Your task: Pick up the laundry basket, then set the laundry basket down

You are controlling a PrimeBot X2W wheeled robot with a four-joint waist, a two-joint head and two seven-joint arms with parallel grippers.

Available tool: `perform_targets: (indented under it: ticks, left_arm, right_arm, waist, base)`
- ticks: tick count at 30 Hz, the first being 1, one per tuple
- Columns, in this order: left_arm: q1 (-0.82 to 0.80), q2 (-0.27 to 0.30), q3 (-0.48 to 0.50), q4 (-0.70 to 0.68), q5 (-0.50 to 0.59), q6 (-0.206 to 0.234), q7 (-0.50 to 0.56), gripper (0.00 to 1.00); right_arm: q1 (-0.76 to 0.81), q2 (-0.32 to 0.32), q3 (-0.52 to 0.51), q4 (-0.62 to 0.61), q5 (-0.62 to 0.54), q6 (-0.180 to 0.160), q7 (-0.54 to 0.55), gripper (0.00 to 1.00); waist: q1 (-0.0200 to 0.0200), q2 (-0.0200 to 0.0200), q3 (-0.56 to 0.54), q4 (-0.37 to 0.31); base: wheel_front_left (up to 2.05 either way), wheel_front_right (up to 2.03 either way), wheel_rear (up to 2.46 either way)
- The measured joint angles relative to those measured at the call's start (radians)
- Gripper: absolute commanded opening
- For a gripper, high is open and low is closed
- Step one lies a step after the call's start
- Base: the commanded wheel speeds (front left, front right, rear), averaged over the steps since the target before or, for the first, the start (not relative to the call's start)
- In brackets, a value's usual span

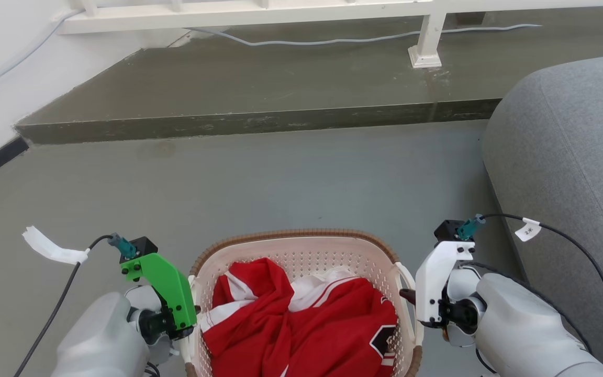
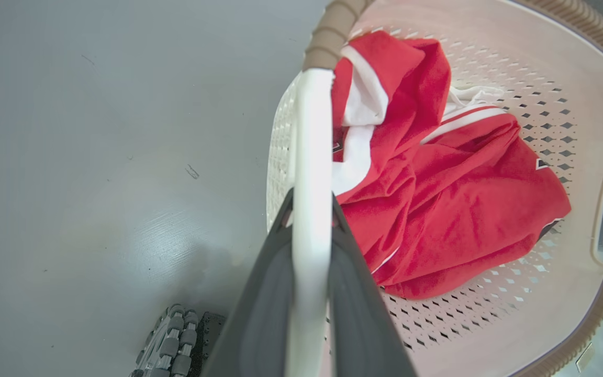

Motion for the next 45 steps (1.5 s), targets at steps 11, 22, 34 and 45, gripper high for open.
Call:
perform_targets:
  ticks: [11,22,34,45]
  left_arm:
    - [0.000,0.001,-0.005,-0.002,-0.007,0.000,-0.001,0.00]
    - [0.000,0.003,-0.010,-0.005,-0.009,0.000,-0.001,0.00]
    - [-0.004,0.005,-0.022,-0.037,-0.009,0.000,-0.051,0.00]
    - [-0.037,0.008,-0.034,-0.060,0.004,0.000,-0.131,0.00]
  right_arm:
    - [0.000,-0.003,0.005,-0.001,0.018,0.000,0.001,0.00]
    - [0.000,-0.004,0.015,-0.004,0.027,0.000,-0.001,0.00]
    - [-0.013,-0.016,0.019,-0.006,0.035,0.000,-0.041,0.00]
    - [-0.055,-0.024,0.024,-0.008,0.020,0.001,-0.120,0.00]
  waist:
    - [0.0000,0.0000,0.004,0.000]
    - [0.0000,0.0000,0.009,0.002]
    - [0.0000,0.0000,0.039,0.003]
    - [0.0001,0.0000,0.117,0.004]
  base:
    - [0.00,0.00,0.00]
    - [0.00,0.00,0.00]
    - [0.00,0.00,0.00]
    - [0.00,0.00,0.00]
